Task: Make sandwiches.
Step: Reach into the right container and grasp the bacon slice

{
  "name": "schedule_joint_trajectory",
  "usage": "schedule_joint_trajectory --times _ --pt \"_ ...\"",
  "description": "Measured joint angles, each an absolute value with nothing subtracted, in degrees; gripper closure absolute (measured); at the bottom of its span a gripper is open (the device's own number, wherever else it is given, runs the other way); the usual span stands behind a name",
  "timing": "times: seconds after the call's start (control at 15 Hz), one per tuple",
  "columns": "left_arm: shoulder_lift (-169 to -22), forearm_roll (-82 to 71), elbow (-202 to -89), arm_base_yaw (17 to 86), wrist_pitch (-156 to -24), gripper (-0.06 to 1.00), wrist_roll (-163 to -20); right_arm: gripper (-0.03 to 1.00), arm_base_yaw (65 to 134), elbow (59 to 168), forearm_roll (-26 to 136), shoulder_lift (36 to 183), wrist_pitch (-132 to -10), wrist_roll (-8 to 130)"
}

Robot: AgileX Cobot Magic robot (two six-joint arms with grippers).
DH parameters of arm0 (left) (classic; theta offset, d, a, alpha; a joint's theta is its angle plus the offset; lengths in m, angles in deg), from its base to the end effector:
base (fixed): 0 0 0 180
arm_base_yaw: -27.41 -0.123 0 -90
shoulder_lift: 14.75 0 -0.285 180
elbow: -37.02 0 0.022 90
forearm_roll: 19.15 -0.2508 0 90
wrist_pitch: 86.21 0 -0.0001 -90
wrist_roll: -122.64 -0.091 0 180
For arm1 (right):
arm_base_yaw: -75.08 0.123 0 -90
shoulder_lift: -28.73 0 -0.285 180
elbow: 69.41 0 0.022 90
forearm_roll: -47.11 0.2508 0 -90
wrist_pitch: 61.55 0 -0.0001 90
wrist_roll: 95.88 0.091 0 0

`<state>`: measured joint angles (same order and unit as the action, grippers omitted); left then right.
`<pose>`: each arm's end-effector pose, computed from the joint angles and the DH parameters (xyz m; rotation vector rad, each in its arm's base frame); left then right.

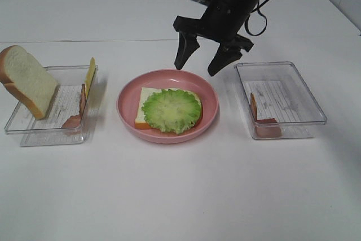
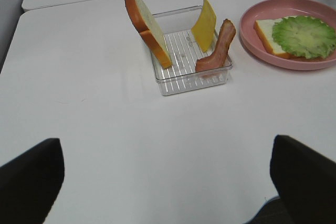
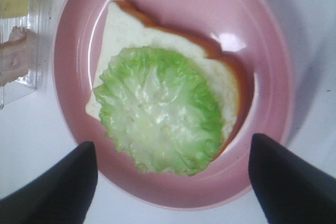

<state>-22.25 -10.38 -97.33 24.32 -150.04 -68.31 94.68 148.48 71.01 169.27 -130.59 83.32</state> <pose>-0.0139 -0.0132 0.2876 0.1563 2.0264 -0.0284 0.4446 0.1949 0.1877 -0.3494 2.9794 0.6356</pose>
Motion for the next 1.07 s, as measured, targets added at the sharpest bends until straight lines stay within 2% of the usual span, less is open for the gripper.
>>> schedule_joint_trajectory --times 0.4,0.6,0.73,1.07 --pt "-22.2 -10.4 -97.3 24.3 -150.0 -0.05 -68.3 0.20 94.7 147.0 55.9 159.7 -130.7 91.9" --pt "-22.2 -10.4 -97.3 24.3 -150.0 -0.05 -68.3 0.20 94.7 131.0 51.7 149.0 -131.4 93.2" --pt "-22.2 -10.4 -97.3 24.3 -150.0 -0.05 -68.3 0.20 94.7 126.3 51.1 148.5 -131.6 93.3" --pt "-22.2 -10.4 -97.3 24.3 -150.0 -0.05 -68.3 0.20 94.7 125.3 47.6 153.2 -131.6 94.1"
